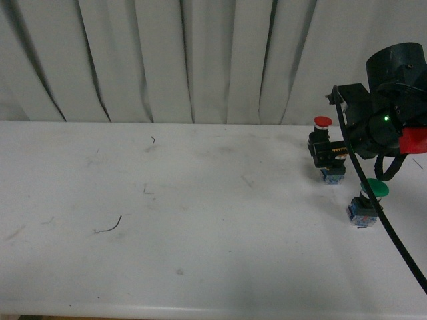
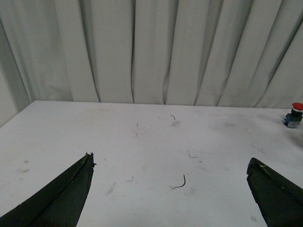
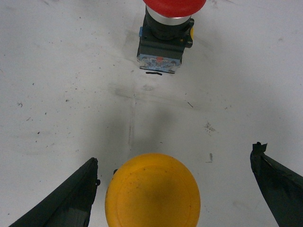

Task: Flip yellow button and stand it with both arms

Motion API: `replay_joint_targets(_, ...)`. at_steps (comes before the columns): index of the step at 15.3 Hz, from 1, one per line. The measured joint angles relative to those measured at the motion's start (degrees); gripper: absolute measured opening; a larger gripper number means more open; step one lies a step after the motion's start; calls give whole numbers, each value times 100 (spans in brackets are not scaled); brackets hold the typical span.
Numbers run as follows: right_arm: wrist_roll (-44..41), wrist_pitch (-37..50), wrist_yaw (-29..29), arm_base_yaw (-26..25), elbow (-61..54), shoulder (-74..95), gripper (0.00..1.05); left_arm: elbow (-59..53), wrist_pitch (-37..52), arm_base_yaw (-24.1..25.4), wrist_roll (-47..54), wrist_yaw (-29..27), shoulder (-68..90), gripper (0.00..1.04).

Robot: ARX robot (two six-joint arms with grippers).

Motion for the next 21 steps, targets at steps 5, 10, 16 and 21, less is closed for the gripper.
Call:
replay_joint_targets(5, 177, 435, -212, -35, -579, -693, 98, 0, 0, 0, 0, 0, 0, 98)
replay_joint_targets(10, 435, 2024, -697, -155, -2704, -3134, 98, 0, 0, 0, 0, 0, 0, 98)
replay_joint_targets(16, 476, 2881, 269, 140, -6489, -7685, 39, 0, 0, 0, 0, 0, 0, 98)
replay_joint_targets(21, 476, 3187, -216, -262, -7877, -8926, 2, 0, 0, 0, 0, 0, 0, 98)
